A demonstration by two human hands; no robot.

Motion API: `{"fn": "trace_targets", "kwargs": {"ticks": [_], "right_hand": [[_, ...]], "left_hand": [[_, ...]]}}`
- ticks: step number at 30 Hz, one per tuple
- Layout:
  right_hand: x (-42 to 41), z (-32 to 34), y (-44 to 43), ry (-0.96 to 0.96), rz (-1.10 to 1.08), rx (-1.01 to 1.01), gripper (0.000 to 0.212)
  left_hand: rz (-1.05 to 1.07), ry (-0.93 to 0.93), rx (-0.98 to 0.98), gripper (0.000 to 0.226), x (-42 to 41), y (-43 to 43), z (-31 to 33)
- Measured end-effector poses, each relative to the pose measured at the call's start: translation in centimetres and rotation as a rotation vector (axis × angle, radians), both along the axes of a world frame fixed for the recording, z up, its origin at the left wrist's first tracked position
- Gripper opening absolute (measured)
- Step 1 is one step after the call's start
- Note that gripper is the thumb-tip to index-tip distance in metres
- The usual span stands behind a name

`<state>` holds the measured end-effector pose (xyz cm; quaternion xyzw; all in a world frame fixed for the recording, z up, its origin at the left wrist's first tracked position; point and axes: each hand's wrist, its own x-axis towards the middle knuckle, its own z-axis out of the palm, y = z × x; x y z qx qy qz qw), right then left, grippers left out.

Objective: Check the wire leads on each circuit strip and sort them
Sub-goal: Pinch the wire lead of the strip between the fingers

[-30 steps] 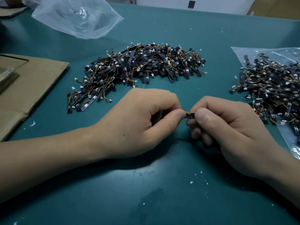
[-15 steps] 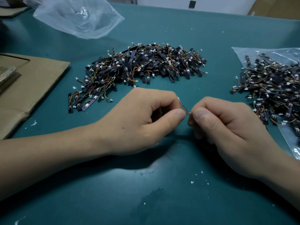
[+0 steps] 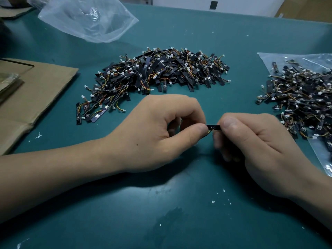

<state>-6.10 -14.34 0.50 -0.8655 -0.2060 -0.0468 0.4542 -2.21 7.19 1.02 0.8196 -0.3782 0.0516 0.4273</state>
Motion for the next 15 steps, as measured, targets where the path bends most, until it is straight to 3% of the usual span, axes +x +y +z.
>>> {"fn": "trace_targets", "kwargs": {"ticks": [10,15], "right_hand": [[0.01,-0.13,-0.19,-0.02,0.01,-0.006,0.027],[-0.09,0.12,-0.08,-0.025,0.066,-0.083,0.037]], "left_hand": [[-0.015,0.092,0.011,0.018,-0.03,0.06,0.01],[0.006,0.032,0.007,0.017,-0.12,0.0,0.0]]}}
